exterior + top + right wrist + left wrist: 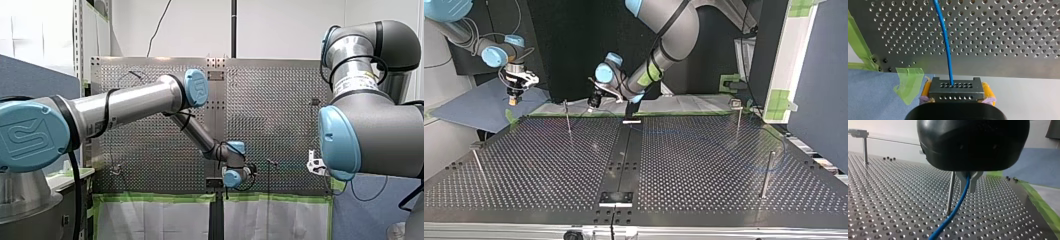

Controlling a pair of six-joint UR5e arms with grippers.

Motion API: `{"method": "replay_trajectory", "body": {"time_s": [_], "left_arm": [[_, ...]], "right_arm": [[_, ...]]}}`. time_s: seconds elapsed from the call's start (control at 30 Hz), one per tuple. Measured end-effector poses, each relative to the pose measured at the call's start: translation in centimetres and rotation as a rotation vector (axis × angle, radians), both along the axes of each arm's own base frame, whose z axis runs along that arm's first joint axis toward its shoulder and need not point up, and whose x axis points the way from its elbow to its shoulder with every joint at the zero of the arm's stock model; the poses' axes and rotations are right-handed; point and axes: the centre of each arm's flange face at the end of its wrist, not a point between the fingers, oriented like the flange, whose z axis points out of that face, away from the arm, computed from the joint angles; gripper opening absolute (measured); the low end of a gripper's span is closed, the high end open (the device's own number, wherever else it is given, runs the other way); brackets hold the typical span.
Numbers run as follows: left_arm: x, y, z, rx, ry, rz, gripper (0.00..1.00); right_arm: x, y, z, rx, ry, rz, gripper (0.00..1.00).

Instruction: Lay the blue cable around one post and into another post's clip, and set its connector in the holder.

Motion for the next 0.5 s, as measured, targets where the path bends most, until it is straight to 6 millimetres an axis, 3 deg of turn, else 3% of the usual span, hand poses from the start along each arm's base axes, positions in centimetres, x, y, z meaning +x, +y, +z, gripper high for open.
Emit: {"method": "replay_trajectory", "body": {"time_s": [0.33, 0.5], "left_arm": [[0.57, 0.32, 0.17, -0.001, -0.003, 0.004, 0.01], [0.57, 0.46, 0.05, 0.0, -0.008, 0.004, 0.15]], "right_arm": [[0.06, -0.13, 0.06, -0.003, 0.001, 0.001, 0.0], [0.12, -0.15, 0.07, -0.006, 0.001, 0.002, 0.0]]}}
